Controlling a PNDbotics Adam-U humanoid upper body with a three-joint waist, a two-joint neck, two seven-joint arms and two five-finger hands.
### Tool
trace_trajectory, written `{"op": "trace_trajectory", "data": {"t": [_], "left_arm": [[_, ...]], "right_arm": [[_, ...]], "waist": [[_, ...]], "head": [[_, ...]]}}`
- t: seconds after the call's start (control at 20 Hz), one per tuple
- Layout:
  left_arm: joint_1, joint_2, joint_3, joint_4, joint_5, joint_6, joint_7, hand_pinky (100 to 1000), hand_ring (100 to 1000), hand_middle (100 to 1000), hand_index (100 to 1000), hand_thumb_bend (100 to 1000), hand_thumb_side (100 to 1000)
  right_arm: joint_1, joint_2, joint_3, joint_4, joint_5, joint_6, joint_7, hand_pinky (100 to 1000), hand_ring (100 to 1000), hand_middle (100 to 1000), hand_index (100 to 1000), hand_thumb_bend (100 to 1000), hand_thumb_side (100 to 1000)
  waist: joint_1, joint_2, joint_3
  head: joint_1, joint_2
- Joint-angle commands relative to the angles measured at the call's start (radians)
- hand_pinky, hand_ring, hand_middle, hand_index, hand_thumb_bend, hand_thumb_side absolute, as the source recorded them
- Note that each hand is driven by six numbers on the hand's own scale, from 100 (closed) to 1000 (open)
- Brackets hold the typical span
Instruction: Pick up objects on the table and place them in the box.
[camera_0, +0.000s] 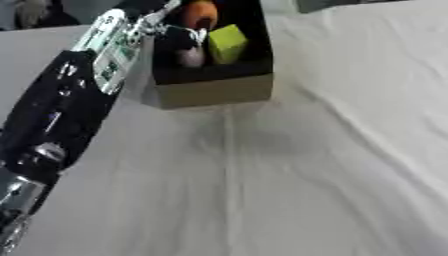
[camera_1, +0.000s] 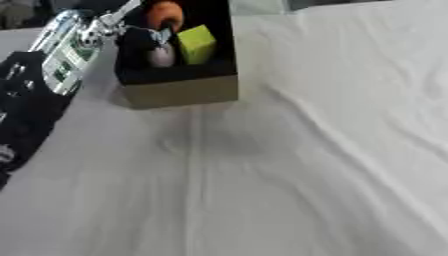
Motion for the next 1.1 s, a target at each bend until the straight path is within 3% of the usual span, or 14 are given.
{"op": "trace_trajectory", "data": {"t": [0.05, 0.15, 0.3, 0.35, 0.4, 0.5, 0.75, 1.1], "left_arm": [[-0.03, 0.006, 0.014, 0.009, -0.047, -0.022, 0.005, 642, 724, 716, 752, 100, 484], [-0.029, 0.003, 0.015, 0.017, -0.069, -0.033, -0.005, 662, 740, 733, 766, 100, 499], [-0.025, 0.002, 0.016, 0.027, -0.091, -0.044, -0.024, 753, 845, 838, 873, 351, 643], [-0.024, 0.002, 0.017, 0.028, -0.099, -0.045, -0.03, 763, 856, 847, 880, 384, 665], [-0.023, 0.002, 0.018, 0.029, -0.107, -0.042, -0.036, 786, 880, 864, 892, 480, 727], [-0.022, 0.003, 0.018, 0.03, -0.121, -0.036, -0.051, 805, 898, 877, 904, 567, 747], [-0.016, 0.003, 0.023, 0.018, -0.135, -0.029, -0.062, 834, 910, 883, 909, 558, 759], [-0.01, 0.01, 0.036, -0.036, -0.06, -0.005, -0.028, 786, 876, 850, 882, 365, 751]], "right_arm": [[-0.017, -0.012, -0.004, -0.015, -0.01, -0.003, 0.0, 861, 870, 676, 801, 100, 973], [-0.016, -0.011, -0.004, -0.015, -0.01, -0.003, 0.0, 861, 870, 676, 801, 100, 974], [-0.014, -0.009, -0.006, -0.015, -0.011, -0.003, -0.001, 861, 870, 676, 801, 100, 973], [-0.013, -0.009, -0.006, -0.015, -0.012, -0.002, -0.001, 861, 870, 676, 800, 100, 973], [-0.012, -0.009, -0.006, -0.015, -0.012, -0.002, -0.001, 861, 870, 676, 800, 100, 973], [-0.009, -0.009, -0.007, -0.015, -0.012, -0.001, -0.002, 861, 870, 676, 800, 100, 971], [-0.005, -0.008, -0.008, -0.015, -0.013, -0.002, -0.003, 862, 870, 676, 801, 100, 971], [0.005, -0.006, -0.011, -0.015, -0.015, 0.0, -0.003, 862, 871, 678, 802, 100, 968]], "waist": [[-0.004, -0.022, -0.004], [-0.002, -0.023, -0.005], [-0.001, -0.025, -0.005], [-0.001, -0.026, -0.005], [-0.001, -0.027, -0.005], [0.0, -0.03, -0.003], [-0.004, -0.04, 0.001], [-0.01, -0.064, 0.012]], "head": [[0.004, -0.011], [0.003, -0.009], [0.0, -0.008], [-0.001, -0.007], [-0.002, -0.006], [-0.004, -0.002], [-0.01, 0.008], [-0.016, 0.025]]}}
